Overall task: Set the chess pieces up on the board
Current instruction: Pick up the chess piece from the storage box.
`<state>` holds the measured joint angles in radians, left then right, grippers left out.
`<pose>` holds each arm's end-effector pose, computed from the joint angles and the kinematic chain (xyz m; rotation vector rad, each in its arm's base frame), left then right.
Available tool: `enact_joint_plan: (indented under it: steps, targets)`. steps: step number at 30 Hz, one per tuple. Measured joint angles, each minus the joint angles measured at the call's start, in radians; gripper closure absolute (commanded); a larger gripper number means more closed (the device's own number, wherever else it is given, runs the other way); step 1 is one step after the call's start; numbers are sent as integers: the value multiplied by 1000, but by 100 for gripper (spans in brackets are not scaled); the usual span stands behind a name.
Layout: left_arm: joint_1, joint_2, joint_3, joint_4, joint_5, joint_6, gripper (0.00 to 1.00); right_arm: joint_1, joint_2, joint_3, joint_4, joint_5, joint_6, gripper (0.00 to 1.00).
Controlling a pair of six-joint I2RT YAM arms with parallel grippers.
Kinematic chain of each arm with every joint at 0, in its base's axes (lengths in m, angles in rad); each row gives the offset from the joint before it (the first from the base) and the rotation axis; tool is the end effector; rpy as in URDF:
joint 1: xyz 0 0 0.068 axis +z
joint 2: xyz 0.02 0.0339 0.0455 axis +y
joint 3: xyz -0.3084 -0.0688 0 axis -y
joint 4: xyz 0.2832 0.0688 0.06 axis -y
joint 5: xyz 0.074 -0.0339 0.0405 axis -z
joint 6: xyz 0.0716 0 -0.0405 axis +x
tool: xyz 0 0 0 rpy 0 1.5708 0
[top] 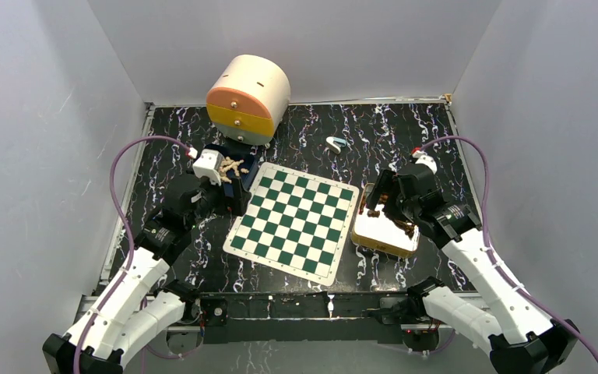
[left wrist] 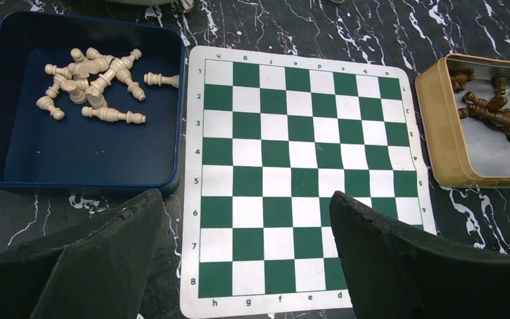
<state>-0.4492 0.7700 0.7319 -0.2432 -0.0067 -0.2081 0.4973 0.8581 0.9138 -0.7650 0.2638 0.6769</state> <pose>0.2018 -0.0967 0.3369 0.2209 1.8632 -0.4494 0.1903 0.0820 0.3293 0.3410 2.2458 0.3267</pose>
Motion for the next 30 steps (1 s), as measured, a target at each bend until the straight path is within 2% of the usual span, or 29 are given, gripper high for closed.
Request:
enact_joint_plan:
  steps: [17,20,23,26,30]
  targets:
    - [0,-25,0,-5,0,3,7,0,82,-2,32,102,-18,2]
    - [-1,-25,0,-5,0,3,7,0,105,-13,52,127,-46,11]
    - [-3,-26,0,-5,0,3,7,-1,146,-27,65,165,-75,34]
    - [-5,-26,0,-5,0,3,7,-13,190,-45,80,186,-104,48]
    - [-5,-26,0,-5,0,3,7,-47,243,-59,118,196,-136,57]
